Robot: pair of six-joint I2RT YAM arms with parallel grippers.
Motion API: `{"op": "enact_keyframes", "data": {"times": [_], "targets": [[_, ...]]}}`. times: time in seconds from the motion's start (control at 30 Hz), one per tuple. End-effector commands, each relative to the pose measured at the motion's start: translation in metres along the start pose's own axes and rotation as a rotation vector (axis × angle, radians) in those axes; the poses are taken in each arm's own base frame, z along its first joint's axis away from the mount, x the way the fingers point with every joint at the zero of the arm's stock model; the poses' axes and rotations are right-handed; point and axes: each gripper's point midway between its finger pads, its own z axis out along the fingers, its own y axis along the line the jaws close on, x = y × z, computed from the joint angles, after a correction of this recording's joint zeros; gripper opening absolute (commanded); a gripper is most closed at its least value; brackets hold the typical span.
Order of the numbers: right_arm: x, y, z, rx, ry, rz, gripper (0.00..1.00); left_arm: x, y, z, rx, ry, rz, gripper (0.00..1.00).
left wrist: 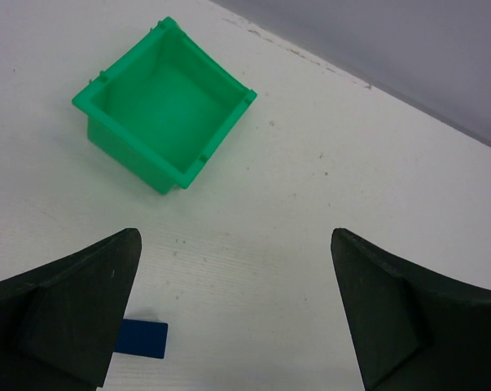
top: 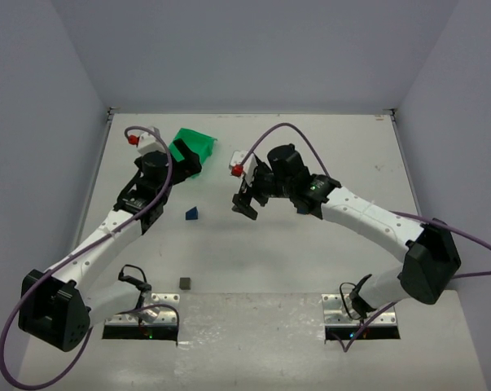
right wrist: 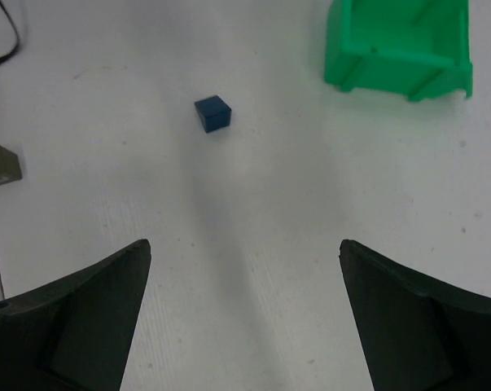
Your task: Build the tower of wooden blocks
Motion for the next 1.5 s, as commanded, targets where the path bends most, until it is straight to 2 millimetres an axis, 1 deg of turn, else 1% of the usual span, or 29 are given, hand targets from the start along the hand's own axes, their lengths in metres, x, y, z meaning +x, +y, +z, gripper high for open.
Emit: {"op": "enact_keyframes", "data": {"times": [0.0, 0.07, 0.1, 0.17, 0.2, 0.23, 0.27, 0.33, 0.4, 0.47, 0.5, 0.53, 0.6, 0.7, 0.73, 0.77, 0.8, 0.83, 0.9, 0.93, 0.97, 1.0, 1.03, 1.1, 1.27, 1.37, 1.47], "targets": [[0.016, -0.049, -0.005, 0.333, -0.006, 0.237, 0.99, 0.033, 0.022, -0.019, -0.098, 0.153, -0.016, 1.0], [0.03, -0.056, -0.005, 0.388, 0.011, 0.286, 0.99, 0.054, 0.029, -0.033, -0.109, 0.249, -0.035, 1.0], [0.035, -0.057, -0.005, 0.401, 0.009, 0.311, 0.99, 0.069, 0.032, -0.043, -0.101, 0.305, -0.042, 1.0], [0.039, -0.059, -0.004, 0.404, -0.003, 0.351, 0.99, 0.103, 0.046, -0.061, -0.109, 0.415, -0.048, 1.0], [0.043, -0.06, -0.004, 0.41, 0.003, 0.361, 0.99, 0.105, 0.038, -0.068, -0.062, 0.438, -0.063, 1.0], [0.048, -0.064, -0.006, 0.43, 0.014, 0.373, 0.99, 0.133, 0.046, -0.086, -0.042, 0.544, -0.066, 1.0], [0.054, -0.067, -0.007, 0.442, 0.026, 0.379, 0.99, 0.147, 0.044, -0.099, -0.019, 0.617, -0.093, 1.0], [0.064, -0.07, -0.008, 0.457, 0.049, 0.383, 0.99, 0.172, 0.056, -0.124, -0.05, 0.735, -0.112, 1.0], [0.076, -0.071, -0.008, 0.464, 0.072, 0.397, 0.99, 0.187, 0.069, -0.144, -0.112, 0.811, -0.129, 1.0], [0.084, -0.072, -0.007, 0.461, 0.085, 0.41, 0.99, 0.193, 0.077, -0.159, -0.153, 0.874, -0.124, 1.0], [0.086, -0.072, -0.007, 0.458, 0.087, 0.414, 0.99, 0.193, 0.073, -0.162, -0.139, 0.891, -0.126, 1.0], [0.089, -0.074, -0.006, 0.458, 0.092, 0.421, 0.99, 0.192, 0.07, -0.164, -0.138, 0.902, -0.124, 1.0], [0.095, -0.076, -0.005, 0.455, 0.103, 0.435, 0.99, 0.193, 0.073, -0.166, -0.2, 0.933, -0.091, 1.0], [0.098, -0.079, -0.006, 0.462, 0.108, 0.444, 0.99, 0.206, 0.082, -0.169, -0.3, 1.012, -0.04, 1.0], [0.098, -0.08, -0.007, 0.464, 0.107, 0.444, 0.99, 0.206, 0.081, -0.17, -0.298, 1.017, -0.029, 1.0], [0.1, -0.082, -0.009, 0.472, 0.107, 0.45, 0.99, 0.216, 0.083, -0.176, -0.346, 1.067, 0.003, 0.99], [0.101, -0.083, -0.01, 0.475, 0.108, 0.454, 0.99, 0.22, 0.081, -0.179, -0.359, 1.09, 0.024, 0.99], [0.102, -0.083, -0.011, 0.475, 0.107, 0.458, 0.99, 0.221, 0.082, -0.183, -0.378, 1.108, 0.047, 0.98], [0.105, -0.084, -0.012, 0.47, 0.104, 0.468, 0.99, 0.213, 0.085, -0.188, -0.452, 1.103, 0.133, 0.95], [0.107, -0.084, -0.012, 0.471, 0.108, 0.472, 0.99, 0.214, 0.085, -0.192, -0.479, 1.109, 0.143, 0.92], [0.11, -0.084, -0.012, 0.473, 0.114, 0.476, 0.99, 0.215, 0.089, -0.191, -0.514, 1.092, 0.162, 0.84], [0.114, -0.086, -0.013, 0.48, 0.12, 0.481, 0.99, 0.22, 0.088, -0.194, -0.523, 1.113, 0.151, 0.77], [0.115, -0.087, -0.013, 0.485, 0.123, 0.484, 0.99, 0.225, 0.087, -0.195, -0.517, 1.126, 0.14, 0.75], [0.12, -0.089, -0.013, 0.495, 0.132, 0.494, 0.99, 0.233, 0.088, -0.198, -0.514, 1.134, 0.135, 0.74], [0.125, -0.091, -0.014, 0.502, 0.142, 0.497, 0.99, 0.236, 0.088, -0.2, -0.543, 1.111, 0.128, 0.73], [0.128, -0.091, -0.016, 0.513, 0.151, 0.497, 0.99, 0.239, 0.094, -0.199, -0.575, 1.097, 0.128, 0.74], [0.132, -0.095, -0.02, 0.543, 0.161, 0.492, 0.99, 0.248, 0.102, -0.197, -0.596, 1.092, 0.122, 0.74]]}}
